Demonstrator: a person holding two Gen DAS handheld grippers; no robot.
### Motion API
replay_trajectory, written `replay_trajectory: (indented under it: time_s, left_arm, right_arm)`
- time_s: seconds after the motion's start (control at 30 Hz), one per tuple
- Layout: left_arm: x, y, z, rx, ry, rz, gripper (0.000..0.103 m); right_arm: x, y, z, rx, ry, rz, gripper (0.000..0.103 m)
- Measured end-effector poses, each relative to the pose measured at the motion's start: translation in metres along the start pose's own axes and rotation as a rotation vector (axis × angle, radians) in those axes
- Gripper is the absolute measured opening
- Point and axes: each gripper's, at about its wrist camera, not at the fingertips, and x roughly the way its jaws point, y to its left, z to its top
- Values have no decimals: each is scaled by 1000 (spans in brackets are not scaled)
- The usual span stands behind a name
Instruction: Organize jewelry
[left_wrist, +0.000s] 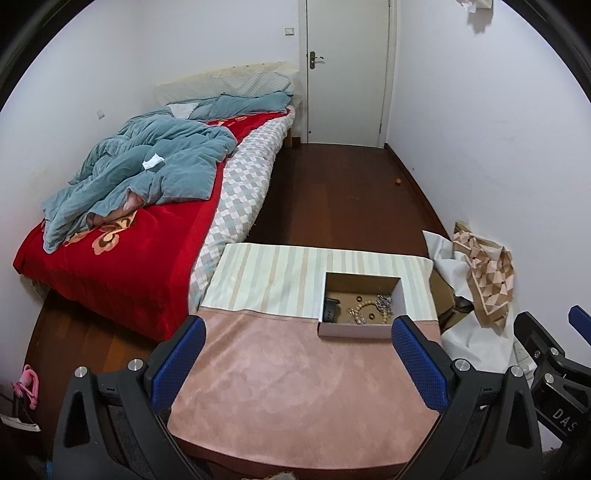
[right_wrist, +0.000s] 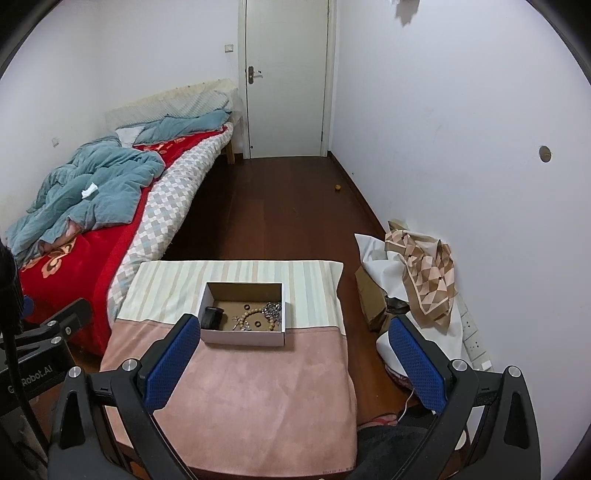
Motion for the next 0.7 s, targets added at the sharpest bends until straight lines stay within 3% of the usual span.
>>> replay_trajectory:
  time_s: [0.37, 0.7]
  left_arm:
    - [51, -9, 14, 28, 98, 16, 103]
    - [70, -15, 17, 16, 158, -14, 103]
  right_arm:
    - [67, 0, 18, -12, 102, -27, 103]
    - [95, -2, 19, 1, 157, -21, 103]
